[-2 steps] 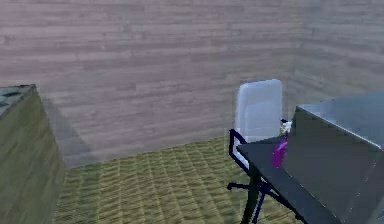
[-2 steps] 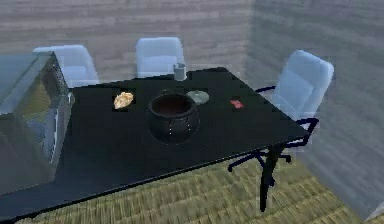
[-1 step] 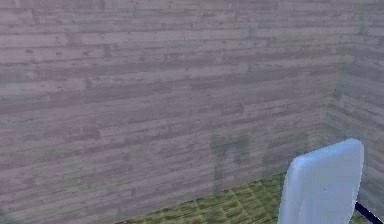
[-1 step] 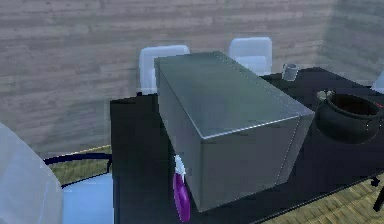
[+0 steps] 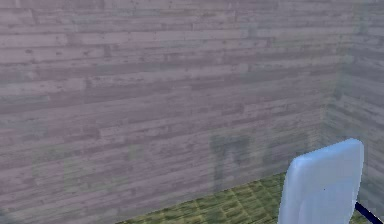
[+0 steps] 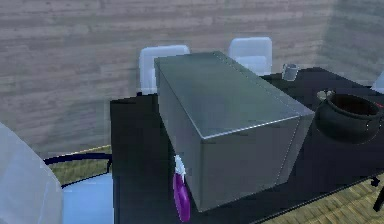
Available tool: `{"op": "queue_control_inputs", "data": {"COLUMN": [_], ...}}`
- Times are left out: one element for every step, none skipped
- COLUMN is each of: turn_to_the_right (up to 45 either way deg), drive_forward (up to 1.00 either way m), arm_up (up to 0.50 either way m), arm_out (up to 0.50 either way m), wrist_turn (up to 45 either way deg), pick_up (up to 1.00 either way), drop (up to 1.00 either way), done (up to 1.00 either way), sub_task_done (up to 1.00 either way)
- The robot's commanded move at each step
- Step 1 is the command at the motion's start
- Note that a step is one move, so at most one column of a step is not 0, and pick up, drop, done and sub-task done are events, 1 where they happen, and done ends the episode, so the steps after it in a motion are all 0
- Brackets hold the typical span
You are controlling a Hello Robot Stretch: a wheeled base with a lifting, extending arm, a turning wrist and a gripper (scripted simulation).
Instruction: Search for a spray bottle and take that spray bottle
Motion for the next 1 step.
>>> {"op": "queue_control_inputs", "data": {"turn_to_the_right": [0.0], "drive_forward": [0.0], "arm_up": [0.36], "arm_out": [0.0], "wrist_turn": [0.0], "pick_up": [0.0], "drop": [0.0], "done": [0.0], "sub_task_done": [0.0]}}
